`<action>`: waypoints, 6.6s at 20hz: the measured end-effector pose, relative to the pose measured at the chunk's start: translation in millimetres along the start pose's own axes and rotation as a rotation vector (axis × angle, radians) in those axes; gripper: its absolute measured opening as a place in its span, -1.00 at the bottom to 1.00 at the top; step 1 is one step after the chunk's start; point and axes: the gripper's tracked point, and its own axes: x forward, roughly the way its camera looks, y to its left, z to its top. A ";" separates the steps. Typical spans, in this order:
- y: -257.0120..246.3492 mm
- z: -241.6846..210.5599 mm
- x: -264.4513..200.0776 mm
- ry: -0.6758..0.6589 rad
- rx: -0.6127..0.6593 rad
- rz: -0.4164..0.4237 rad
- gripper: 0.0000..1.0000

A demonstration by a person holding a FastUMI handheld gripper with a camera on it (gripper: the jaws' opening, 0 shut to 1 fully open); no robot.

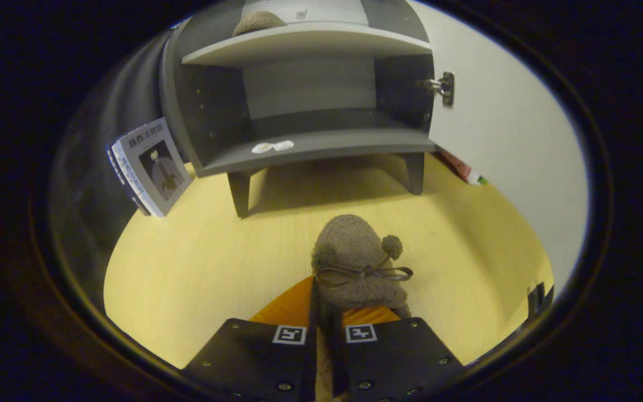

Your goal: Open the shoe cabinet door, grab the shoes and put them into the shoe cabinet, then close the shoe cabinet door.

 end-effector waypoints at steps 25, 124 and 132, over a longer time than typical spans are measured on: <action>-11.8 385.4 -43.8 -0.528 -0.022 -0.066 -0.78; -303.3 275.2 -426.8 -0.785 0.041 -0.052 0.41; -256.1 275.8 -425.1 -0.780 0.040 0.112 0.40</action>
